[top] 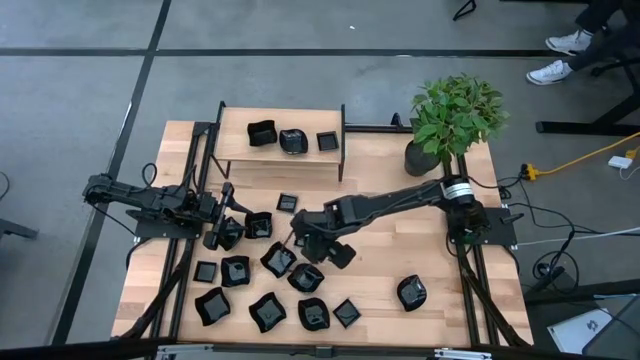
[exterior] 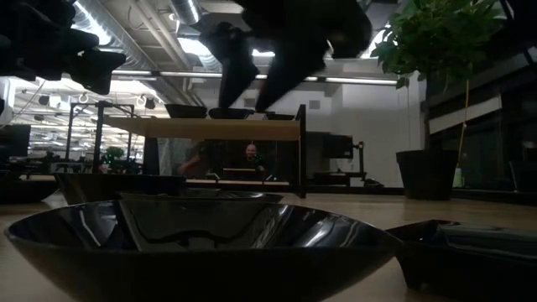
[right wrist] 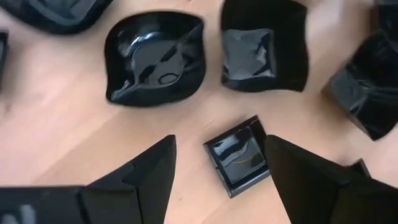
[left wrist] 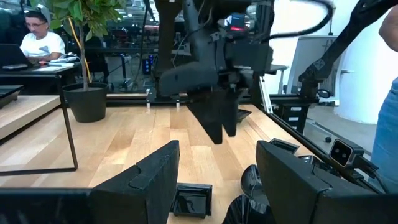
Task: Pick & Place Mini shaped plates
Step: Stack the square plate on top of the square plates on the shelf
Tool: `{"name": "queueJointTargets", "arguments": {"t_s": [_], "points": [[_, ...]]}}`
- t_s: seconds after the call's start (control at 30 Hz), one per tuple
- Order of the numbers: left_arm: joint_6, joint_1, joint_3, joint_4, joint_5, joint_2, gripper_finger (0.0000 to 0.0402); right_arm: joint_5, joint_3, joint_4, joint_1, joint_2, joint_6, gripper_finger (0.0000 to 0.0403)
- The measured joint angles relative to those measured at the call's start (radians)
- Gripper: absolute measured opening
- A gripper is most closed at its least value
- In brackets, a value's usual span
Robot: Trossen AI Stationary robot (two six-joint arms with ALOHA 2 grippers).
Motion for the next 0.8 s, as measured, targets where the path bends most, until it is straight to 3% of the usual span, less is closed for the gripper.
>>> {"name": "queueJointTargets", "arguments": {"t_s": [0.23,0.43,0.8], "points": [[0.000,0.000,0.000,0.000,0.000,0.000,0.0208,0.033,-0.216,0.200,-0.004,-0.057,-0.094,0.0245],[0.000,0.000,0.000,0.000,0.000,0.000,0.0208,0.187,-0.304,0.337,-0.021,-0.056,-0.102,0.0245],[0.000,0.000,0.000,0.000,0.001,0.000,0.0208,0.193,-0.402,0.456,-0.032,-0.055,-0.150,0.0245]]}}
